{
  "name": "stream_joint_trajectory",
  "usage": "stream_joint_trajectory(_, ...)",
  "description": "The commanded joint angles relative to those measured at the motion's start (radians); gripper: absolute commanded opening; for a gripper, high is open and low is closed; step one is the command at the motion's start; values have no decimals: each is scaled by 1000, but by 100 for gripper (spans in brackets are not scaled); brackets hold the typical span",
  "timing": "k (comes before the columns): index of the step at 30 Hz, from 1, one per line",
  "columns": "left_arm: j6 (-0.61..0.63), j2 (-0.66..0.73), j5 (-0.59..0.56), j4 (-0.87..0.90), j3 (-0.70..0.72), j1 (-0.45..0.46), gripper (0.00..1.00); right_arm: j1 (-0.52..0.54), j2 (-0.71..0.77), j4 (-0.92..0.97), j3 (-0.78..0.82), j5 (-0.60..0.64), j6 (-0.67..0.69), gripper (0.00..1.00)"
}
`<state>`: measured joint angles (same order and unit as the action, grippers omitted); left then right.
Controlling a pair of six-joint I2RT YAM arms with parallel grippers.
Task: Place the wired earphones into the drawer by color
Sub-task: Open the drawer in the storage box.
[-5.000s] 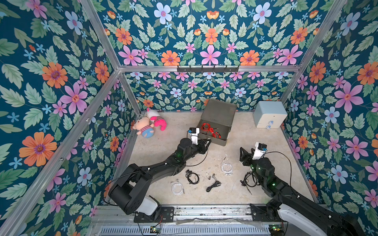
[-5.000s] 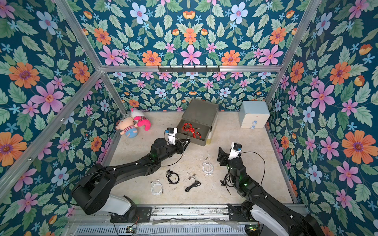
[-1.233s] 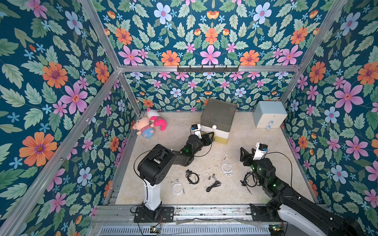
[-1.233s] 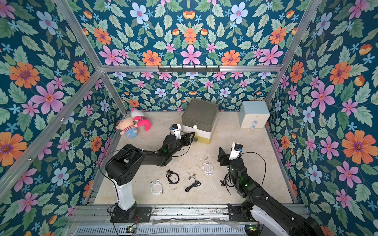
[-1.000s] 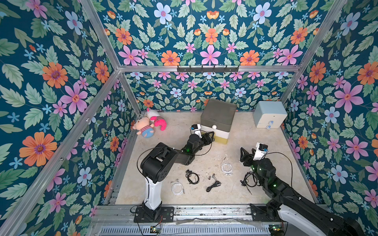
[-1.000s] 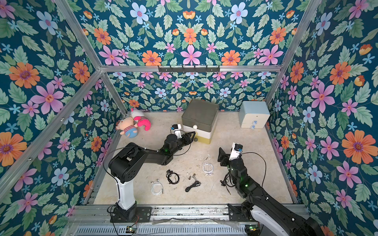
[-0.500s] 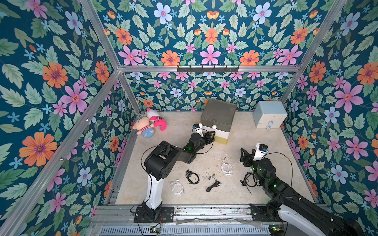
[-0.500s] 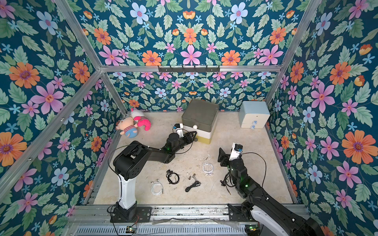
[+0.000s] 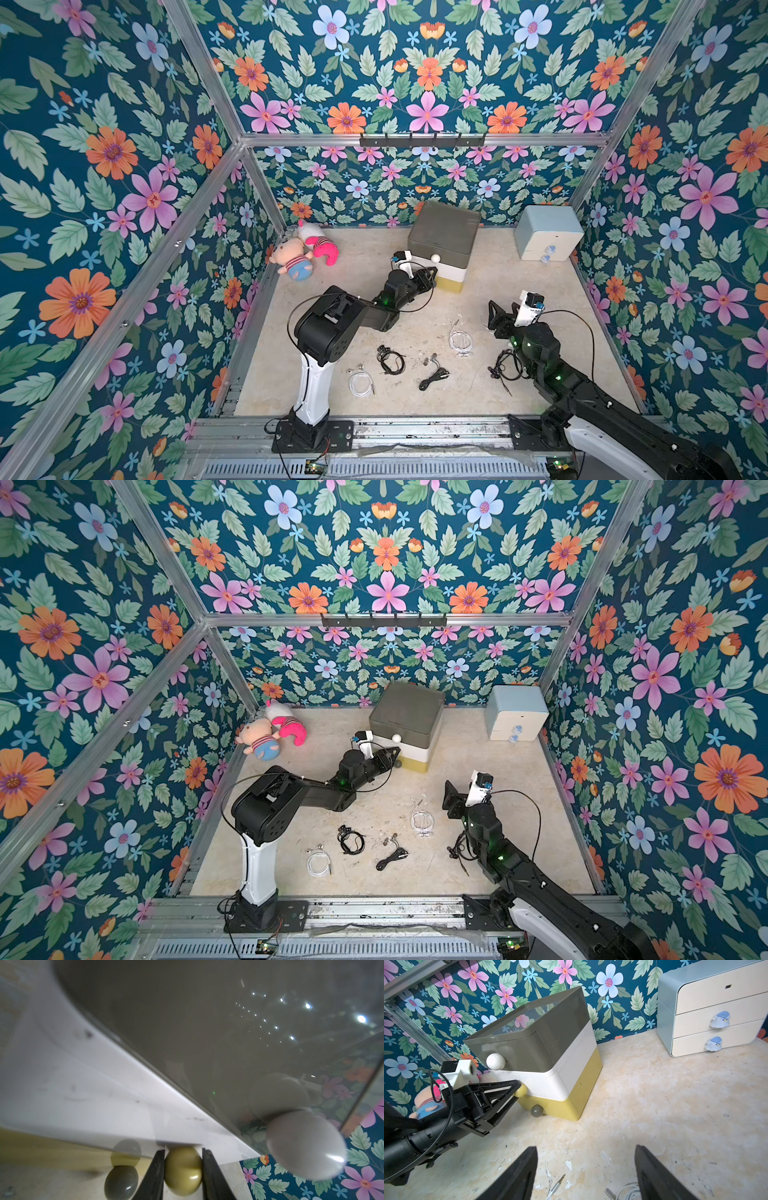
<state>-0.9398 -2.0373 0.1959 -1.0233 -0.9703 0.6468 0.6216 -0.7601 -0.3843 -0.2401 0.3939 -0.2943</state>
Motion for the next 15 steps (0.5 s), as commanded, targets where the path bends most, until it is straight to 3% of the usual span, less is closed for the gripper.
stream_joint_trajectory(1, 1, 9, 11, -39, 7, 1, 23, 1, 1, -14, 1, 1, 1, 78)
stream_joint_trajectory(15, -16, 61, 5, -86, 97, 1, 19, 1, 11, -10, 3, 12, 3, 78)
